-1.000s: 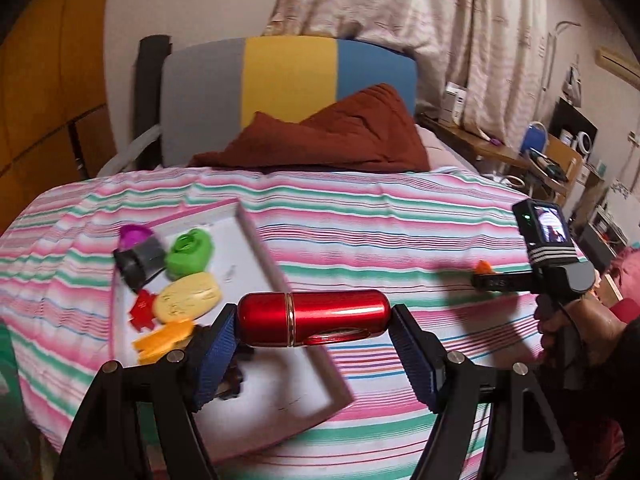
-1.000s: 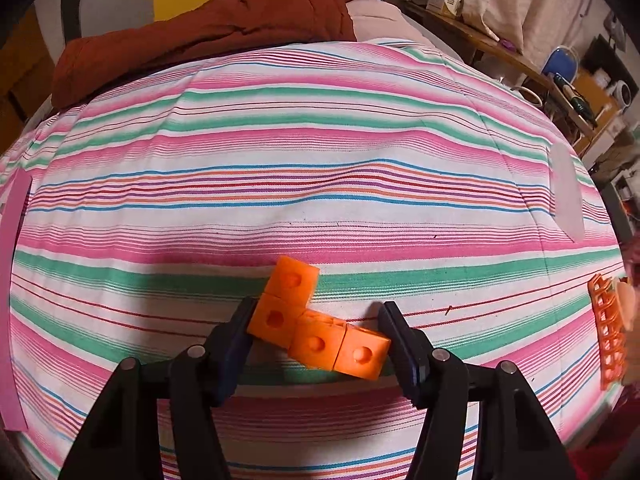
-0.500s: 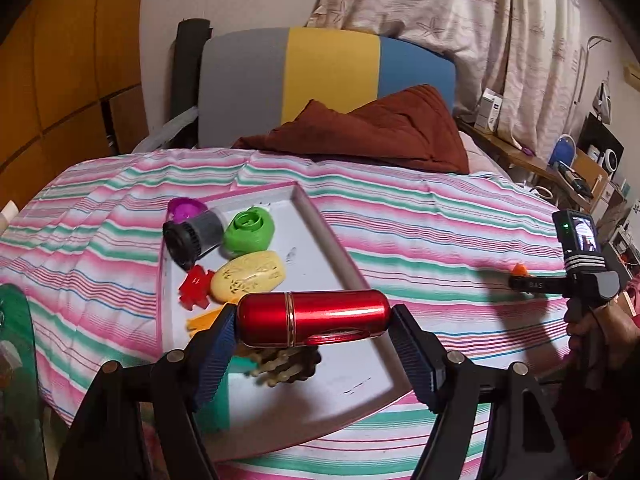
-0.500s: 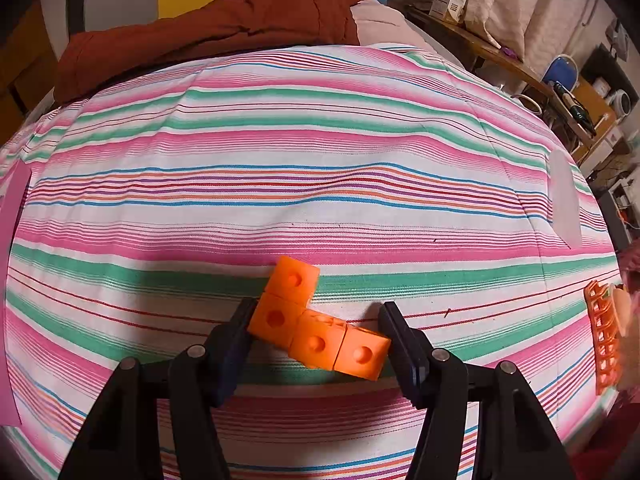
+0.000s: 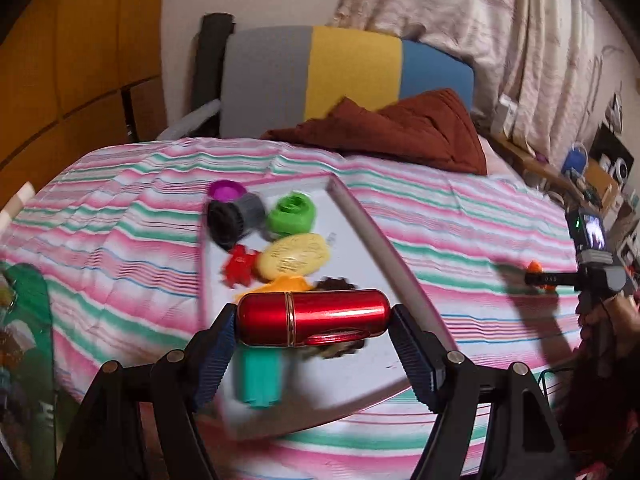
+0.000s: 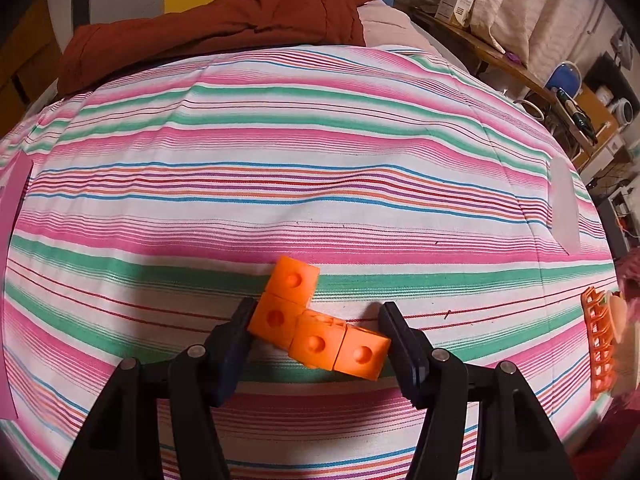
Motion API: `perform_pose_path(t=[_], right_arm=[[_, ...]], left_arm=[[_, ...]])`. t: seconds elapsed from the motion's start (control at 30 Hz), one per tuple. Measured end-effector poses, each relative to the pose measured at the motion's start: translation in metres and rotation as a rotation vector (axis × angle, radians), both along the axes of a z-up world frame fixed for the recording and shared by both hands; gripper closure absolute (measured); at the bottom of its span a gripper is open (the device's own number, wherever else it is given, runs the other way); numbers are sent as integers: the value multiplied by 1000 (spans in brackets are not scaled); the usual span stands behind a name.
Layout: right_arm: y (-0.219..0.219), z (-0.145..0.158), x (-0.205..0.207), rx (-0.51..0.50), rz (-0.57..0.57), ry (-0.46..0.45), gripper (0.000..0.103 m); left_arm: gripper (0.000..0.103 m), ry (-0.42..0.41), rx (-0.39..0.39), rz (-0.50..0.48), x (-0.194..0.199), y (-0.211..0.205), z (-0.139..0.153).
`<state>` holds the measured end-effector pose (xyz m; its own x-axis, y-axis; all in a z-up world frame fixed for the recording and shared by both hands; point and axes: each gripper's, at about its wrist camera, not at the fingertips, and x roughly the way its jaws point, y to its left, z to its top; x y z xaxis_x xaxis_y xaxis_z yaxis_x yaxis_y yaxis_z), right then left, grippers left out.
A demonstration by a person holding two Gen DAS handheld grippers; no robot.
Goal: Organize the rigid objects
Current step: 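Lower the red cylinder into the tray and open the left gripper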
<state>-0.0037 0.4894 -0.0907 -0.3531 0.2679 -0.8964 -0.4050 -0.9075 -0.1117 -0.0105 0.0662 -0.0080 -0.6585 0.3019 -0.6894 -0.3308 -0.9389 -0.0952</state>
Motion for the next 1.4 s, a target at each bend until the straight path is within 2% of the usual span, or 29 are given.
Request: perform_pose_path(t=[0.13, 0.23, 0.43, 0.5, 0.57, 0.7, 0.8, 0.93, 1.13, 1.27, 1.4], right_arm=[[-2, 0, -1, 2, 4, -4, 41], [-3, 1, -1, 6, 7, -6, 41], [-4, 1, -1, 6, 9, -8, 41], [-5, 1, -1, 8, 12, -9, 41], [-5, 1, -1, 6, 11, -9, 41], [-4, 1, -1, 0, 8, -9, 41], [-4, 1, -1, -2, 7, -9, 41], [-5, 1, -1, 1, 9, -10, 41], [-5, 0, -1, 8, 12, -11, 41], [-5, 0, -1, 19, 18, -13, 41], [-5, -1, -1, 28, 23, -13, 41]], left_arm=[[27, 16, 25, 54, 3, -34, 8], [27, 1, 46, 55, 7, -43, 7], [26, -35, 24, -40, 12, -11, -7], [27, -41, -2, -62, 7, 5, -15], [27, -63, 8, -80, -1, 16, -21], [26, -112, 2, -83, -10, 31, -38], [27, -93, -30, -100, -9, 38, -42], [30, -139, -24, -76, -11, 31, -47], [30, -122, -25, -62, -8, 26, -48], [30, -91, -61, -68, -4, 30, -48], [30, -42, -22, -63, -2, 26, -34]])
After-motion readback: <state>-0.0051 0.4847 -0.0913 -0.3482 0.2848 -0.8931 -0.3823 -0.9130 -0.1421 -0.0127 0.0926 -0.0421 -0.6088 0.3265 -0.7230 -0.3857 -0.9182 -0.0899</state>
